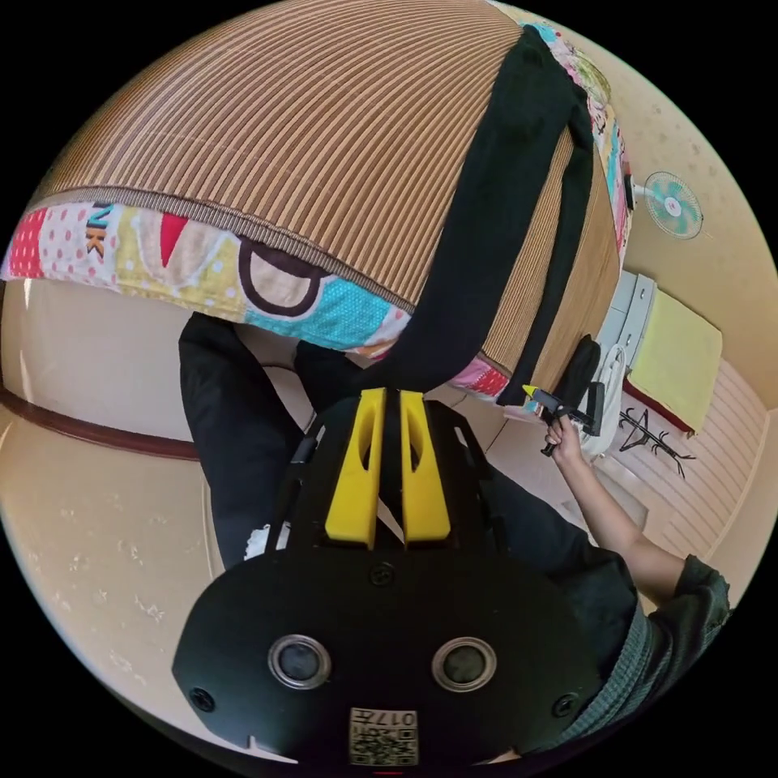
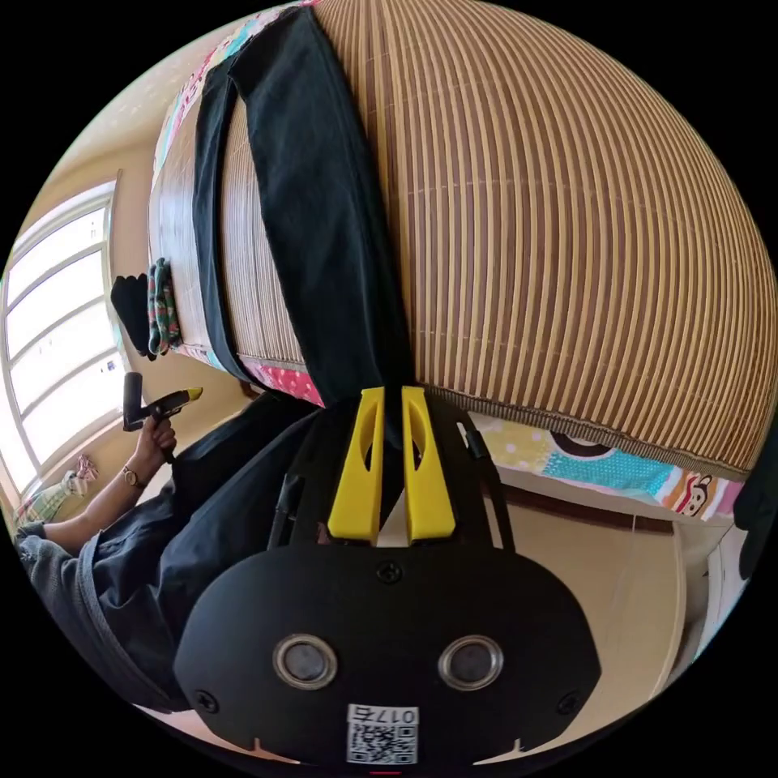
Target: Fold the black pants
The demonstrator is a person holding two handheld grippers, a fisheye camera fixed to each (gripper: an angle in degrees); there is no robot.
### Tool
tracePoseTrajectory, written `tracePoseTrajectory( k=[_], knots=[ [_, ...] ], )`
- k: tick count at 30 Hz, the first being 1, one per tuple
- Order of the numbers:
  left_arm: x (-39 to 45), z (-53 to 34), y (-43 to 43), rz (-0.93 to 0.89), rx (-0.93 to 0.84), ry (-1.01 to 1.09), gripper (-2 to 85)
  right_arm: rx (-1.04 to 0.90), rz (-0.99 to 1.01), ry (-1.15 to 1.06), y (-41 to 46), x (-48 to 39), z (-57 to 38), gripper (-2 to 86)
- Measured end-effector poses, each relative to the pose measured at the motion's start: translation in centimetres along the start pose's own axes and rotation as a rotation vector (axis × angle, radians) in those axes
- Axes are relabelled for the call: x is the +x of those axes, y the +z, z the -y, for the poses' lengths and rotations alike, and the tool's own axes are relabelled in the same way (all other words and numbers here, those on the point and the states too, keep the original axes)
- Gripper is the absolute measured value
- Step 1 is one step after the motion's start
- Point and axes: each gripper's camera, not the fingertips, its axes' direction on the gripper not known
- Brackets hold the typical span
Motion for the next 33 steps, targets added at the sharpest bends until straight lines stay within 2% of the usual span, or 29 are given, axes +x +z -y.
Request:
tracePoseTrajectory(
  k=[4, 8, 14, 19, 22, 29, 33],
  knots=[
    [2.5, -0.5, -0.2, -0.008, -0.011, 0.088, -0.1, 0.044, 0.122, -0.002, -1.2, 0.7, -1.7, 4.1],
    [3.3, -1.0, 0.4, -0.093, -0.038, 0.105, -0.5, 0.170, 0.046, 0.011, -3.8, 1.2, -4.2, 5.4],
    [2.9, -1.3, 3.2, -0.160, -0.155, 0.116, -0.5, 0.019, -0.011, 0.053, 0.9, 2.9, -4.1, 6.8],
    [4.1, -2.4, 3.5, -0.243, -0.195, 0.225, 0.0, 0.019, 0.179, -0.034, 1.4, 1.5, -6.1, 4.7],
    [6.0, -2.7, 3.3, -0.152, -0.198, 0.294, 4.6, 0.050, 0.281, -0.144, 0.1, -1.9, -8.1, 4.1],
    [14.4, -1.7, 3.9, -0.103, -0.148, 0.487, 15.3, 0.030, 0.082, -0.383, -0.8, -12.8, -10.0, 3.3],
    [19.7, -1.0, 5.9, 0.033, -0.116, 0.592, 18.0, -0.037, 0.088, -0.526, 0.7, -17.4, -8.6, 3.0]
  ],
)
